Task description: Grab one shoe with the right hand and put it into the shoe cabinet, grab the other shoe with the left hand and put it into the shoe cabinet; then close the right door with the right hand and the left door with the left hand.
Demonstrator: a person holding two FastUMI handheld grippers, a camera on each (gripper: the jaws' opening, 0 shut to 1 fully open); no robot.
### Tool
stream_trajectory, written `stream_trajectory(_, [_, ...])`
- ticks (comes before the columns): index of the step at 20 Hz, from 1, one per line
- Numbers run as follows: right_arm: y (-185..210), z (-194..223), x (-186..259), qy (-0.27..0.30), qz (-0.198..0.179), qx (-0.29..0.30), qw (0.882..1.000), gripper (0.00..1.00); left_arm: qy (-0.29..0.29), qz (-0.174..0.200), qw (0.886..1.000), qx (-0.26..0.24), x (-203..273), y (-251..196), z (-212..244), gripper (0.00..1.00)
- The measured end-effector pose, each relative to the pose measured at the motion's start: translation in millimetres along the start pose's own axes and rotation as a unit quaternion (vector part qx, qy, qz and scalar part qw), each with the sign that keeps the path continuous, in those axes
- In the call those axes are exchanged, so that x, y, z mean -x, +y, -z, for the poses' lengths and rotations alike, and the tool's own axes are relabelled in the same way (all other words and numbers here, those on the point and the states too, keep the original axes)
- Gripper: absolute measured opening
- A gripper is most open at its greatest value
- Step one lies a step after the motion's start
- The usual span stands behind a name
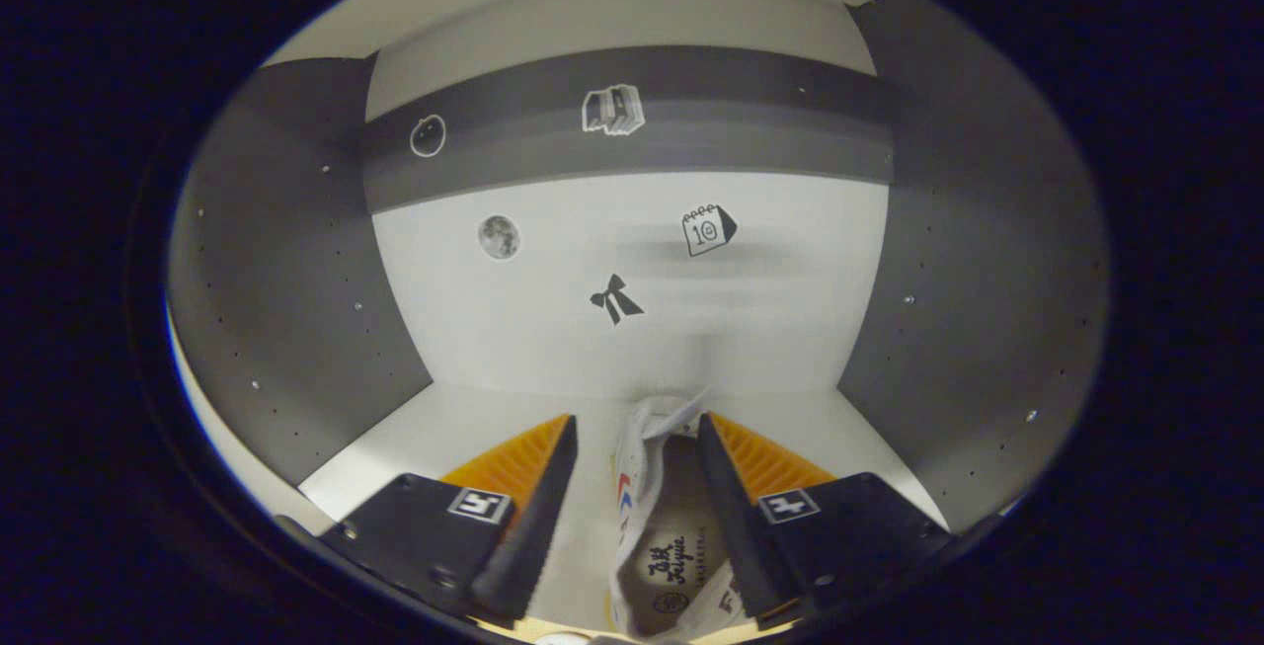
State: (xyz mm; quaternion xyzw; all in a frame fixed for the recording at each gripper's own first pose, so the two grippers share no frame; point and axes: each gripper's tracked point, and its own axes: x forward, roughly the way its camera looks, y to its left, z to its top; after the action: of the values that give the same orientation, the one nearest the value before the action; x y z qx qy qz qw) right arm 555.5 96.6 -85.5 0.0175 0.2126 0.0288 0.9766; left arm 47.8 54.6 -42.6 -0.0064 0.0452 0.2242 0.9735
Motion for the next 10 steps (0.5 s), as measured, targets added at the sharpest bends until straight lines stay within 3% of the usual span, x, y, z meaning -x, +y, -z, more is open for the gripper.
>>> stream_trajectory(2, [0.6,3.1,7.2,0.0,0.001,0.003,1.0,0.84,0.002,0.006,1.0,0.002,0.6,1.5,0.2,1.0])
stream_trajectory(6, [-1.9,-6.8,36.0,-0.037,0.012,0.015,0.999,0.84,-0.003,0.014,1.0,0.001,6.5,2.7,-4.9,0.96])
stream_trajectory(10, [0.7,-12.1,87.7,-0.07,-0.007,-0.003,0.998,0.84,-0.009,0.029,1.0,-0.005,13.1,4.9,-5.3,1.0])
